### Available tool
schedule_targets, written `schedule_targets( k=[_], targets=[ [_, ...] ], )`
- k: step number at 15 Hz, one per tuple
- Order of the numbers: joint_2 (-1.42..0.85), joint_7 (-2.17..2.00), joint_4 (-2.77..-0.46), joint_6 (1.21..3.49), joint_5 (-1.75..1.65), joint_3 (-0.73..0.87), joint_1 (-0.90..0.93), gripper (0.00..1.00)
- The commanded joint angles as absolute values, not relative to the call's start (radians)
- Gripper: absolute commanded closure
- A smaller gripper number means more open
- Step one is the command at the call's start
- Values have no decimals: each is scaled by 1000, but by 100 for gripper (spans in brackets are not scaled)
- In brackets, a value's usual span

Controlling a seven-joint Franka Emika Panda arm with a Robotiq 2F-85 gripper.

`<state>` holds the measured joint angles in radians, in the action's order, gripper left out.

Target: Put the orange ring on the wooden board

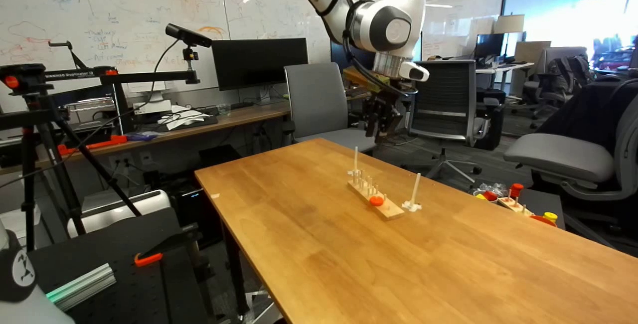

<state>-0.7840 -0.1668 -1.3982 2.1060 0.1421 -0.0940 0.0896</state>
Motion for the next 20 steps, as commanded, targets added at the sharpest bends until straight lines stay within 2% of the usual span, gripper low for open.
schedule_targets(
  k=[1, 4, 5, 17, 18, 20],
  targets=[
    [-675, -149, -1447, 2032, 88, -72, 116, 26],
    [-628, -148, -1437, 1963, 56, -72, 123, 3],
    [-614, -147, -1436, 1942, 51, -72, 123, 0],
    [-576, -203, -1358, 1623, 89, -76, 109, 0],
    [-579, -179, -1384, 1684, 63, -72, 118, 0],
    [-579, -184, -1379, 1660, 73, -71, 116, 0]
  ],
)
